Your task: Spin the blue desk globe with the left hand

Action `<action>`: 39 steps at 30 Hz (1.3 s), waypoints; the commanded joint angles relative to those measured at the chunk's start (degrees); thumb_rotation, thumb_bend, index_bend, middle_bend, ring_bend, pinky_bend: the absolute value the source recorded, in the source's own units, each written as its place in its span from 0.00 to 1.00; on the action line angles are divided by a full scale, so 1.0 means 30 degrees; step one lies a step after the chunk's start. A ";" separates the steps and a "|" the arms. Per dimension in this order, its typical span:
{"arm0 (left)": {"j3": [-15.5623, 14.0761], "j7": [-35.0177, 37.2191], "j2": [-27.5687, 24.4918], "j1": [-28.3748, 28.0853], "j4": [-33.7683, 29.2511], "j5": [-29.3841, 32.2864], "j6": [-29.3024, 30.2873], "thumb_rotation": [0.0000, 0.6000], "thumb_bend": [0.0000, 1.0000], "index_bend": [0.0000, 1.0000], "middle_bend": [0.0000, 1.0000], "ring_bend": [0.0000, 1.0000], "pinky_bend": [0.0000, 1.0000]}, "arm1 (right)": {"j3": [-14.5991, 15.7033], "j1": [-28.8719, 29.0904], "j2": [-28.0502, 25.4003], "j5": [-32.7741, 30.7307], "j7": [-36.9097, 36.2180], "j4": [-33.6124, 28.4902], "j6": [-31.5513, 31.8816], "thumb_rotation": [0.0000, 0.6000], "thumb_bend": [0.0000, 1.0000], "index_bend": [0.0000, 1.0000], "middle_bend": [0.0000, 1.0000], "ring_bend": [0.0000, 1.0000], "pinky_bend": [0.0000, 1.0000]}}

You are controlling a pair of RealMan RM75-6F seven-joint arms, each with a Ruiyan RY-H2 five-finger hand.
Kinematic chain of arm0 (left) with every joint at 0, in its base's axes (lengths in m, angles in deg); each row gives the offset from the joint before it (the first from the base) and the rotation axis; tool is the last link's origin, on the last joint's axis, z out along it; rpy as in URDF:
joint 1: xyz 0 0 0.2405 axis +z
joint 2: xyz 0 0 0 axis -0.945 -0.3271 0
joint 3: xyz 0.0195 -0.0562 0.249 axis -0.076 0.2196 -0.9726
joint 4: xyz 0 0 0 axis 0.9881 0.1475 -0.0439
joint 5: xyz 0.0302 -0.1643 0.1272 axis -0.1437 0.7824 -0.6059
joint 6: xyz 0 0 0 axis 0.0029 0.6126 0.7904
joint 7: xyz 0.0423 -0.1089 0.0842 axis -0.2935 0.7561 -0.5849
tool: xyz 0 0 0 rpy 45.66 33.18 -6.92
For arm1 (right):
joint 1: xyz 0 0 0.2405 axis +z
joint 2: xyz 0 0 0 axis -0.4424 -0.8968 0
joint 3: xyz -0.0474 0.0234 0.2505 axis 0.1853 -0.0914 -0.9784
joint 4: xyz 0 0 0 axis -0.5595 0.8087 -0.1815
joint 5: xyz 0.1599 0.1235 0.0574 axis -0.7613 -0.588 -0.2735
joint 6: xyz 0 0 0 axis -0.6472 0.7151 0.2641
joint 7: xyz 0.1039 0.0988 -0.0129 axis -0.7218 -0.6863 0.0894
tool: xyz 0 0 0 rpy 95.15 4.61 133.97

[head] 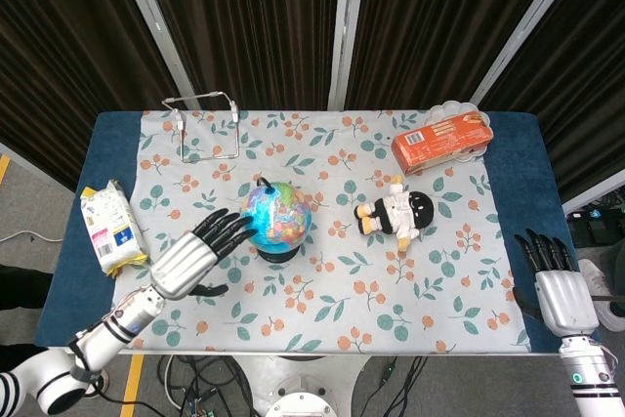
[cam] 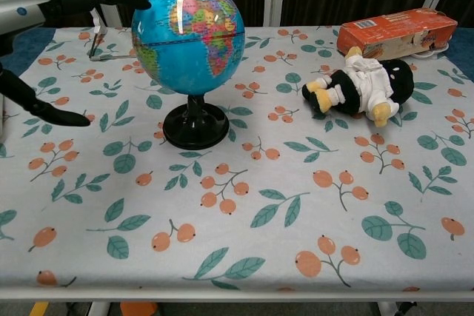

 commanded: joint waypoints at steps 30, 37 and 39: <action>0.0298 0.2362 -0.0481 0.0161 -0.1946 0.0032 0.1453 1.00 0.09 0.07 0.04 0.00 0.00 | 0.0033 -0.0012 0.0212 -0.0177 -0.0010 0.0205 -0.0134 1.00 0.28 0.00 0.00 0.00 0.00; 0.0183 0.1806 -0.0141 -0.0361 -0.2445 -0.0469 0.0827 1.00 0.09 0.07 0.04 0.00 0.00 | 0.0095 -0.0017 0.0251 -0.0080 -0.0175 0.0263 -0.0144 1.00 0.28 0.00 0.00 0.00 0.00; 0.0116 0.1674 -0.0022 -0.0509 -0.2437 -0.0383 0.0469 1.00 0.09 0.07 0.04 0.00 0.00 | 0.0100 -0.0006 0.0275 -0.0066 -0.0207 0.0284 -0.0160 1.00 0.28 0.00 0.00 0.00 0.00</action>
